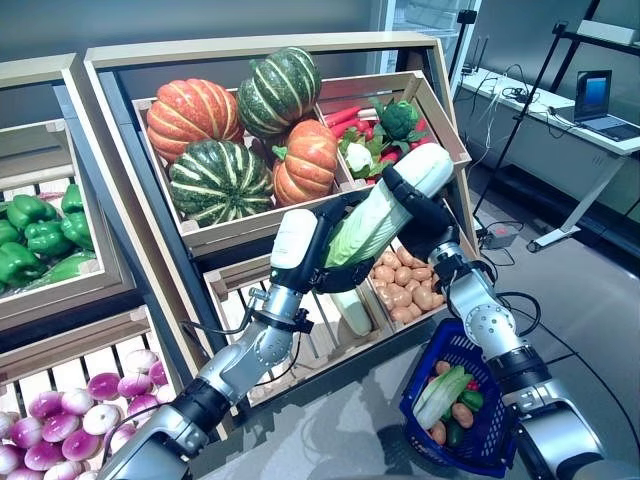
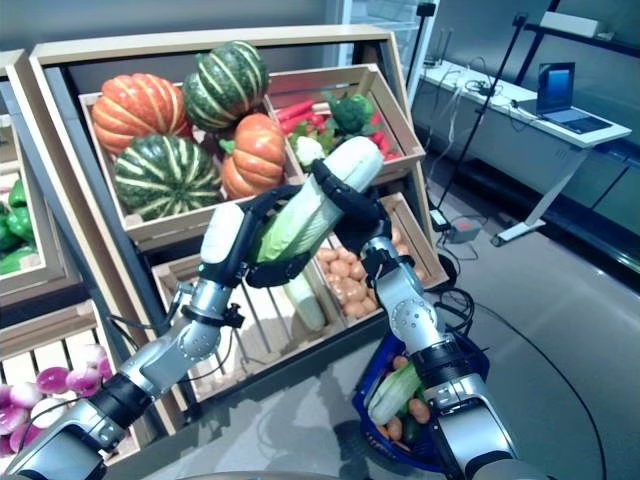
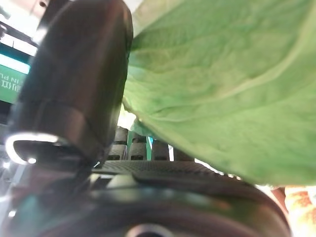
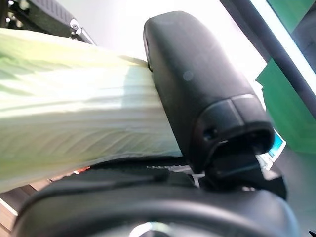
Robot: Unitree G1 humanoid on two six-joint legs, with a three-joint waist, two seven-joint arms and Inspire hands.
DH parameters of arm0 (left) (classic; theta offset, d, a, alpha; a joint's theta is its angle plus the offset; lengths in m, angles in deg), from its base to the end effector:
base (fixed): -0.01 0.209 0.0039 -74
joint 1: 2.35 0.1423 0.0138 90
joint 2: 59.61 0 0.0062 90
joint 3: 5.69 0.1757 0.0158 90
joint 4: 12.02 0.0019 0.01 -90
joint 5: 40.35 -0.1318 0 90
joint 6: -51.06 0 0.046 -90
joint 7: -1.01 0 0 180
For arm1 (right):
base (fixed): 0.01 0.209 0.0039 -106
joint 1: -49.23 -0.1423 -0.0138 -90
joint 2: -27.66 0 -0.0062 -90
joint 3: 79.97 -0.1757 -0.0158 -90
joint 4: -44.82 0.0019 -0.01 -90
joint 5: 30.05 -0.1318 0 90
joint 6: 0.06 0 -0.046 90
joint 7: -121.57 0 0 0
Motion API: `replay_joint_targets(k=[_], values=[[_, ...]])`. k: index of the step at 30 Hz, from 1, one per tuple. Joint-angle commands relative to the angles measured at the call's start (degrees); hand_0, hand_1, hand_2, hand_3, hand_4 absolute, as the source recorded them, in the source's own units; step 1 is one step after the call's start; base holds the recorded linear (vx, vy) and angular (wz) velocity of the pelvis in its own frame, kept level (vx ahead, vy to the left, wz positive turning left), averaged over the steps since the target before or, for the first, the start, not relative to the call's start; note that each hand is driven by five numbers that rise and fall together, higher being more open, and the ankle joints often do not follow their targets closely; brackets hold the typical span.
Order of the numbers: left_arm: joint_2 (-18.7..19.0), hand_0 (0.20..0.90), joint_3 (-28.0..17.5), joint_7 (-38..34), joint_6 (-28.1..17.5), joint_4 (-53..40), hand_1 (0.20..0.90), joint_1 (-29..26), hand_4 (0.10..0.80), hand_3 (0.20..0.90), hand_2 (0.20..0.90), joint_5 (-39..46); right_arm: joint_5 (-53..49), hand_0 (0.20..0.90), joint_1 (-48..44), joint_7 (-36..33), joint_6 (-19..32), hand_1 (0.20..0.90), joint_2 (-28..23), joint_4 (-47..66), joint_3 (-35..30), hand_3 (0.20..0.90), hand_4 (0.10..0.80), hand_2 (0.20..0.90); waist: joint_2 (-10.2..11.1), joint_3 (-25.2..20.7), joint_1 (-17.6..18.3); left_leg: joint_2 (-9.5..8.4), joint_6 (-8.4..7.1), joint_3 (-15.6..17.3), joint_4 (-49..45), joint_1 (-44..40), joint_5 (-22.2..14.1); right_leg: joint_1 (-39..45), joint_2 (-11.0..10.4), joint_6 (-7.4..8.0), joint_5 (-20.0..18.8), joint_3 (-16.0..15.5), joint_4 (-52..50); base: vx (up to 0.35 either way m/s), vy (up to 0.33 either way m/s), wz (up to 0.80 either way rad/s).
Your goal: Put vegetables into the basket
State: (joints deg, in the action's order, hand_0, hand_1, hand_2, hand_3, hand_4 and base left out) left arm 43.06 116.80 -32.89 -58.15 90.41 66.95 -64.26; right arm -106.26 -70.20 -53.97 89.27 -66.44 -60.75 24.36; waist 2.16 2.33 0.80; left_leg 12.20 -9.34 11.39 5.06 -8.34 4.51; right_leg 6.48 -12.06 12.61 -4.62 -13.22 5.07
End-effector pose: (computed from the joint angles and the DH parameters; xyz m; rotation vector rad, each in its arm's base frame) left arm 0.2347 0.1355 0.0718 0.7820 -0.6599 -0.1289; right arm 0.2822 -0.1518 0.1183 0.8800 -0.0372 0.3965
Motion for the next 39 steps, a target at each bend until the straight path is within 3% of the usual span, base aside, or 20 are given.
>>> replay_joint_targets(k=[1,7,16,22,25,31,39], values=[[2.2,0.9,1.0,1.9,-2.1,3.3,0.9,-6.8,0.8,0.9,0.9,0.3,0.4,0.3,-9.2,6.1,4.3,0.3,0.3,5.3,-5.9,0.3,0.4,0.3,0.9,-1.7,-0.2,-3.34,2.54,0.4,-0.1,0.4,-5.0,1.9,1.9,-2.8,3.5,-0.8,-0.6,0.0,0.0,0.0],[3.1,0.9,-1.2,7.0,2.5,13.5,0.9,-2.4,0.8,0.9,0.9,-0.3,2.5,0.3,-7.1,7.5,5.1,0.3,-2.4,7.6,-7.6,0.3,0.4,0.3,0.7,-1.5,0.2,-3.15,2.52,0.8,-0.1,0.5,-4.6,1.5,1.9,-2.65,3.2,-0.8,-0.7,-0.005,-0.003,0.0],[0.9,0.9,-2.3,10.9,9.2,33.7,0.9,-0.8,0.8,0.9,0.9,-0.8,4.3,0.3,-7.6,6.9,6.4,0.3,-3.4,6.8,-6.9,0.3,0.4,0.3,0.4,-1.7,0.8,-3.09,2.44,1.1,-0.1,0.5,-4.1,1.3,1.8,-2.39,3.0,-0.7,-0.6,-0.007,-0.001,-0.03],[-0.9,0.9,-5.1,12.6,11.9,42.8,0.9,-0.7,0.8,0.9,0.9,8.5,5.6,0.3,-8.1,5.9,7.1,0.3,-3.8,5.0,-6.2,0.3,0.4,0.3,0.3,-1.5,1.0,-2.92,2.33,1.4,-0.2,0.6,-3.7,1.2,1.9,-2.42,2.9,-0.5,-0.6,-0.003,0.0,-0.02],[-1.6,0.9,-6.9,13.9,12.6,43.8,0.9,-0.3,0.8,0.9,0.9,11.8,6.1,0.3,-8.0,5.6,7.2,0.3,-4.1,4.7,-6.6,0.3,0.4,0.3,0.3,-1.4,0.8,-2.91,2.32,1.3,-0.2,0.5,-3.8,1.4,1.9,-2.5,3.0,-0.7,-0.6,0.0,0.0,0.0],[-2.9,0.9,-11.1,13.5,9.9,41.9,0.9,0.1,0.8,0.9,0.9,15.6,8.9,0.3,-6.8,2.7,6.0,0.3,-5.2,4.2,-7.7,0.3,0.4,0.3,0.5,-1.3,0.7,-2.87,2.27,1.3,-0.3,0.5,-3.9,1.5,1.9,-2.64,3.0,-0.8,-0.6,0.0,0.0,0.0],[-2.3,0.9,-19.1,14.1,4.1,25.9,0.9,5.6,0.8,0.9,0.9,23.3,17.6,0.3,2.7,-4.4,5.7,0.3,-10.3,-5.5,-14.3,0.3,0.4,0.3,1.0,-0.6,0.3,-2.55,2.35,2.2,-0.6,0.1,-4.3,1.2,2.0,-2.83,2.5,-0.6,-0.4,0.021,-0.013,0.0]])
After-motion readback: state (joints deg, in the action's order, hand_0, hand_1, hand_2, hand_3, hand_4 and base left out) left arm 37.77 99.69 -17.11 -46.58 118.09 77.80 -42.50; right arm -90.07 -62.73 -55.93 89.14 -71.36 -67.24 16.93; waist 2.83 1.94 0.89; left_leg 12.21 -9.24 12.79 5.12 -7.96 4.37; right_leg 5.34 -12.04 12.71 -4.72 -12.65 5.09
